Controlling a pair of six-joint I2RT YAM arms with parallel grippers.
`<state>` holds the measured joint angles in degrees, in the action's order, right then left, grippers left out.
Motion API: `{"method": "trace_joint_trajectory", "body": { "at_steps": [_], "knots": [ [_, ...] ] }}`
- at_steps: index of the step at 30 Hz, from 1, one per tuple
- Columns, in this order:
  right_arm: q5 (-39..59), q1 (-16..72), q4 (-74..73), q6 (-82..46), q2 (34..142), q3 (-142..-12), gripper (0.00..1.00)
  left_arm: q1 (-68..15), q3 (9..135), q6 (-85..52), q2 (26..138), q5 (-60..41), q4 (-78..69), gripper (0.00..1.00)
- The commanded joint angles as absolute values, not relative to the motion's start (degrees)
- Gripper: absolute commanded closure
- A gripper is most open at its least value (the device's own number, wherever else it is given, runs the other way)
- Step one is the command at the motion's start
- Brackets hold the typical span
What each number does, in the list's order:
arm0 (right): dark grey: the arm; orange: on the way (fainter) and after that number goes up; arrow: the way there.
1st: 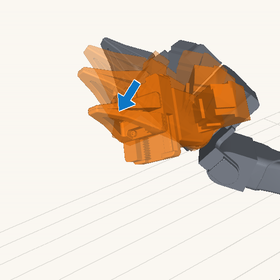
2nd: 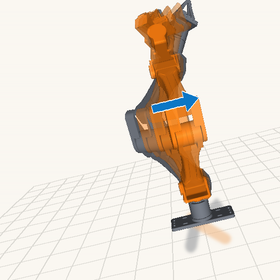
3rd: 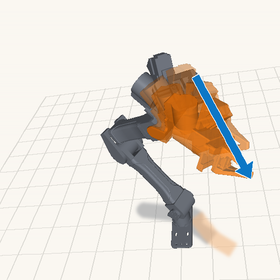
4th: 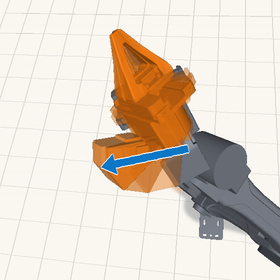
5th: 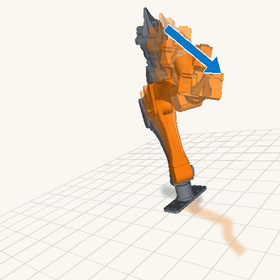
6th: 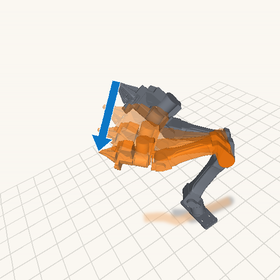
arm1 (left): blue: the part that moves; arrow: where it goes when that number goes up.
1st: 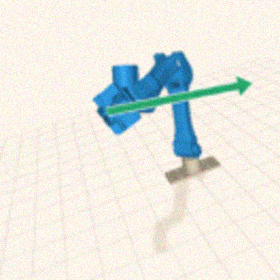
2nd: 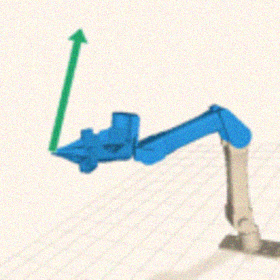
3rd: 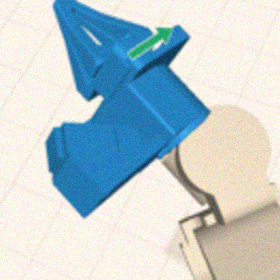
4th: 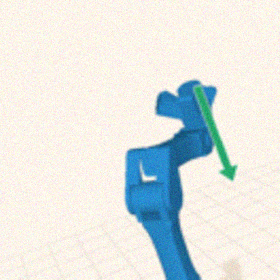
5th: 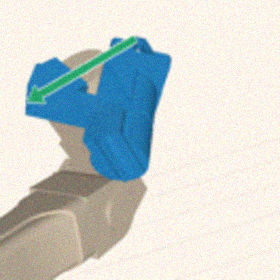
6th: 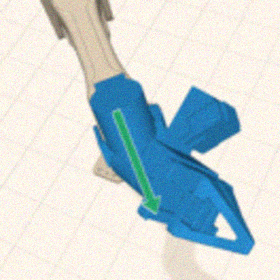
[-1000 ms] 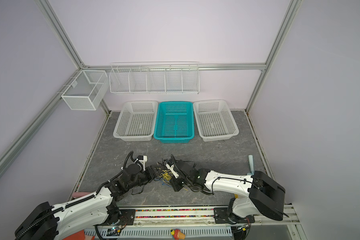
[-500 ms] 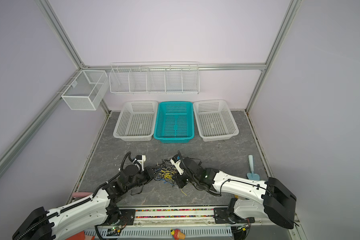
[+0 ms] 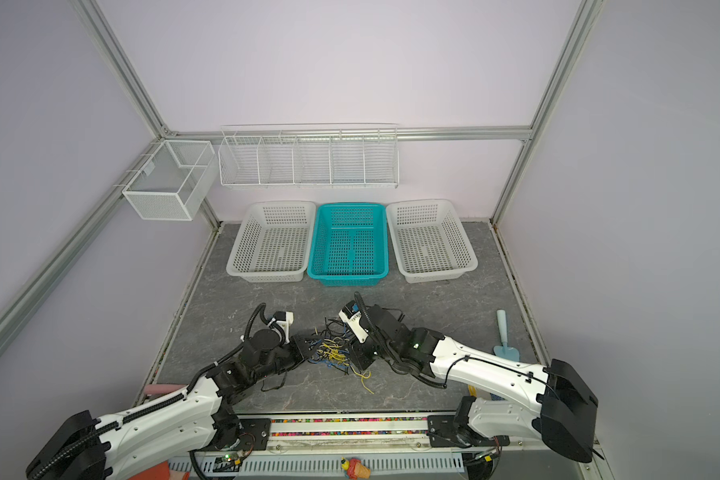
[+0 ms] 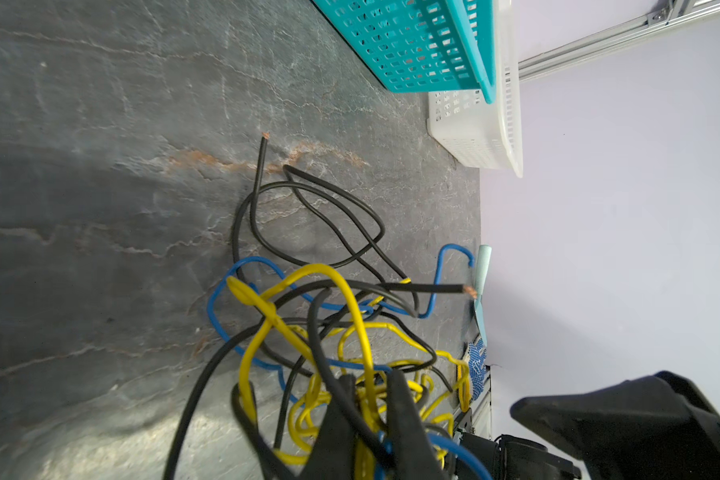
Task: Untangle the cables
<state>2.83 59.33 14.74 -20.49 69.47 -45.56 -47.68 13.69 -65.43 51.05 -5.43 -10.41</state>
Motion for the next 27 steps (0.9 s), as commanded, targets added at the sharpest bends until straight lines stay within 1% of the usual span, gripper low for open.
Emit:
{"method": "trace_joint_trajectory", "body": {
  "at_steps": [1, 3, 4, 5, 7, 10, 12, 13, 16, 21, 27],
  "knots": [
    [4.3, 59.3, 14.2, -19.1, 72.2, -47.8, 0.59, -47.7, 15.8, -64.3, 51.5, -4.9, -10.7, 0.86],
    [5.1, 59.6, 16.9, -19.2, 74.4, -50.0, 0.59, -47.7, 16.1, -63.9, 51.6, -4.5, -9.8, 0.87],
    [4.6, 59.9, 18.7, -19.2, 74.6, -52.3, 0.59, -47.7, 16.4, -63.7, 51.2, -4.0, -8.8, 0.87],
    [4.2, 60.2, 19.1, -19.2, 73.9, -52.0, 0.58, -47.7, 16.7, -63.5, 50.8, -3.5, -7.8, 0.87],
    [3.2, 60.3, 19.0, -19.8, 70.5, -49.9, 0.57, -47.7, 17.2, -63.1, 49.3, -1.7, -4.4, 0.87],
    [1.4, 60.0, 21.4, -19.5, 64.0, -47.2, 0.51, -47.7, 18.0, -62.6, 46.8, 1.7, 0.4, 0.86],
    [-0.8, 60.0, 24.4, -19.5, 60.6, -47.4, 0.49, -47.7, 17.6, -62.6, 46.2, 3.1, 0.1, 0.85],
    [-1.6, 59.9, 25.5, -19.5, 59.1, -47.4, 0.47, -47.7, 17.9, -60.4, 45.9, 3.6, 0.6, 0.84],
    [-1.8, 59.9, 24.1, -18.7, 56.8, -45.9, 0.43, -47.7, 19.2, -58.6, 46.6, 2.8, 0.4, 0.81],
    [1.1, 60.1, 21.4, -18.8, 62.2, -48.0, 0.44, -47.7, 21.1, -57.4, 49.6, -0.1, -2.4, 0.78],
    [0.3, 60.3, 16.2, -17.6, 70.8, -50.0, 0.47, -47.7, 22.2, -57.2, 51.9, -3.2, -4.5, 0.74]
  ]
}}
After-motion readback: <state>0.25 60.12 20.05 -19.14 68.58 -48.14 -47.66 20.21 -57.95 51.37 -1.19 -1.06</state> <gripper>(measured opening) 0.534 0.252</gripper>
